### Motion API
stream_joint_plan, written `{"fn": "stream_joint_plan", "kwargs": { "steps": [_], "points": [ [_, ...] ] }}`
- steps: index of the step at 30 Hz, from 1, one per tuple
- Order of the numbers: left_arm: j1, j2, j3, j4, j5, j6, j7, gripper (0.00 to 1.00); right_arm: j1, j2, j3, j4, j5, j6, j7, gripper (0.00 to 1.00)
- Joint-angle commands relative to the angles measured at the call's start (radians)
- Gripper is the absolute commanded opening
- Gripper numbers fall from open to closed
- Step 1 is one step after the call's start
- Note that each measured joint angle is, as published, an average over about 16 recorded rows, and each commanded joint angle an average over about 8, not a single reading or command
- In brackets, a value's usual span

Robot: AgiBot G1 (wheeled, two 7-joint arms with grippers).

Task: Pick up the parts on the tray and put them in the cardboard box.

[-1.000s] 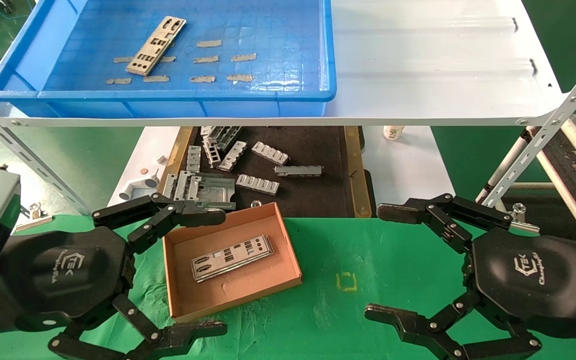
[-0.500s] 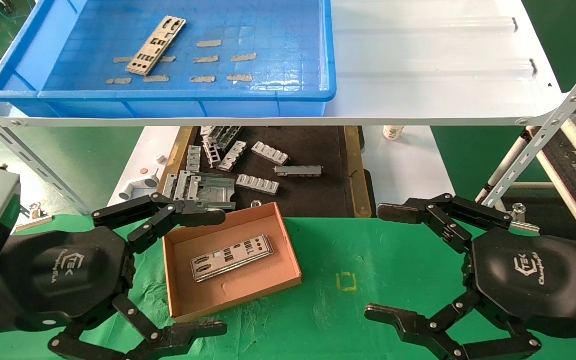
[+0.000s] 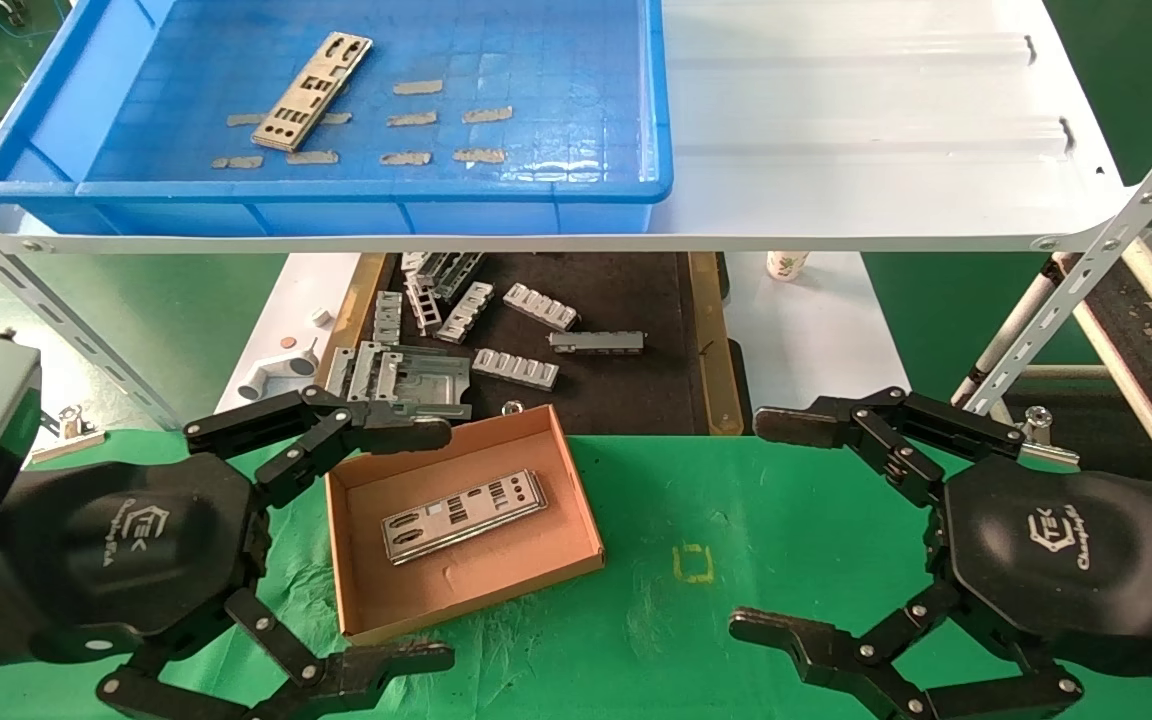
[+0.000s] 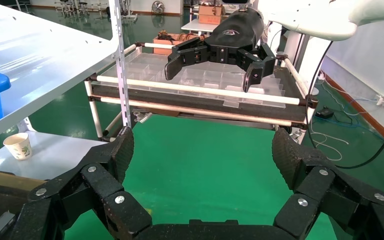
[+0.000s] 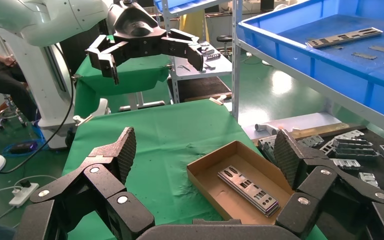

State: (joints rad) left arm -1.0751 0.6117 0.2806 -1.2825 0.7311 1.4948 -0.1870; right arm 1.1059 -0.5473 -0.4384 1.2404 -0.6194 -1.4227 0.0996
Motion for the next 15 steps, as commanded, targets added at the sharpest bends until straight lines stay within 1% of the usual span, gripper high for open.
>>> {"fn": "stream_joint_plan", "kwargs": {
  "steps": [1,15],
  "points": [
    [0.0,0.0,0.0,0.0,0.0,0.0,0.0,1.0,0.0,0.0,0.0,0.0,0.0,0.0,0.0,1.0],
    [0.0,0.0,0.0,0.0,0.0,0.0,0.0,1.0,0.0,0.0,0.0,0.0,0.0,0.0,0.0,1.0]
  ]
}}
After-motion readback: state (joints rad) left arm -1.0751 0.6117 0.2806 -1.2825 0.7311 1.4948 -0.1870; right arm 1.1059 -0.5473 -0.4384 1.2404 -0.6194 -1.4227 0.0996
